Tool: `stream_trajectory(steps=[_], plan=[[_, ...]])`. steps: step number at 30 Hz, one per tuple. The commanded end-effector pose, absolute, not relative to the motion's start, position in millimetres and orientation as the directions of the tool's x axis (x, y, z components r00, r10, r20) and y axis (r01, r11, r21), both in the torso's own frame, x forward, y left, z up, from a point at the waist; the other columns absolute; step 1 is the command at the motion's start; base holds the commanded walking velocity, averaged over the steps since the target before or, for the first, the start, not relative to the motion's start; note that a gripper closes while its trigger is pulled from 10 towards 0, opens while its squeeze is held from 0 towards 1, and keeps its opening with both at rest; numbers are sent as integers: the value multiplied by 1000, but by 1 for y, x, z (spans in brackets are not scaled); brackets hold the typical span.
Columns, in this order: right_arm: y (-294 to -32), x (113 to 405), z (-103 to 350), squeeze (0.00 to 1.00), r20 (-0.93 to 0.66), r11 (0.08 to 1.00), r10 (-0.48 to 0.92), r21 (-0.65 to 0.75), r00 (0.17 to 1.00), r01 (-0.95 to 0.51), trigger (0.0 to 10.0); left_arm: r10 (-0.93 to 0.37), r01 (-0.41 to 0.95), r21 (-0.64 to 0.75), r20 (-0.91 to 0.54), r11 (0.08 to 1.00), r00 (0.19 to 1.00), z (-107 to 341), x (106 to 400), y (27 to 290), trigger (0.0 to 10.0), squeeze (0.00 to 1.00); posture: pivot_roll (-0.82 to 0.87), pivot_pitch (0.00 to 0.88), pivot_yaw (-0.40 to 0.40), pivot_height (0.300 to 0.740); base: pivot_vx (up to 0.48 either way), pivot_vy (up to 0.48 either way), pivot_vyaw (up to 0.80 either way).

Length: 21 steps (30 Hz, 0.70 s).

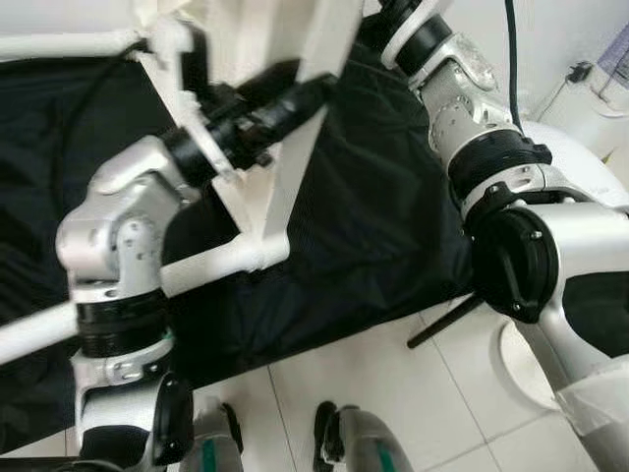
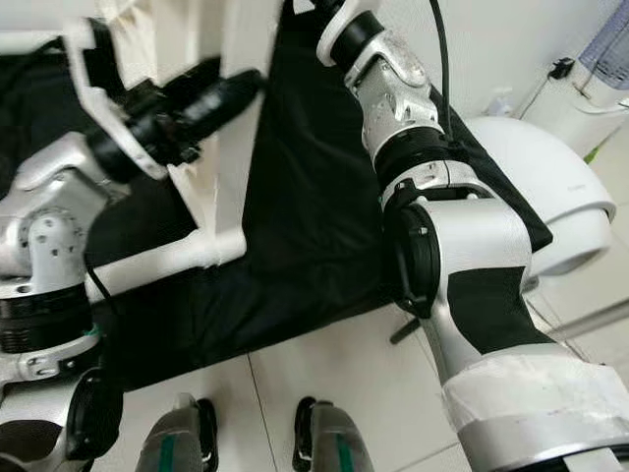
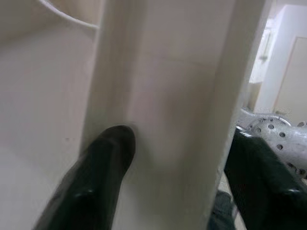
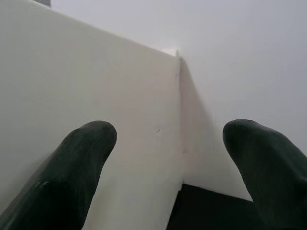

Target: Building children table

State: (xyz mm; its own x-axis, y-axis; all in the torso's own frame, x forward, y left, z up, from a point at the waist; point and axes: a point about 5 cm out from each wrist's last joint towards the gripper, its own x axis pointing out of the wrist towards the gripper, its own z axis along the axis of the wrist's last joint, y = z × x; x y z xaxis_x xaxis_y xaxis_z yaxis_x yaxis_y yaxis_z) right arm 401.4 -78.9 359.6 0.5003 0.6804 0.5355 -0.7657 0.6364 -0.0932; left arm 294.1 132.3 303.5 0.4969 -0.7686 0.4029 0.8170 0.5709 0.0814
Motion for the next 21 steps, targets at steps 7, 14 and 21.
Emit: stream_trajectory(steps=[7,14,21], plan=[[-85,403,358,0,525,647,681,-103,511,-756,10000,-522,564,0,380,826,764,304,300,147,10000,0,1,77,-112,740,0,0,0],[-97,403,353,0,539,662,663,-97,520,-743,10000,-592,591,112,326,798,737,301,292,151,10000,0,11,89,-119,740,0,0,0],[-139,404,310,0,496,731,625,-100,603,-675,10000,-666,607,336,88,720,741,284,270,183,10000,0,36,114,-125,740,0,0,0]])
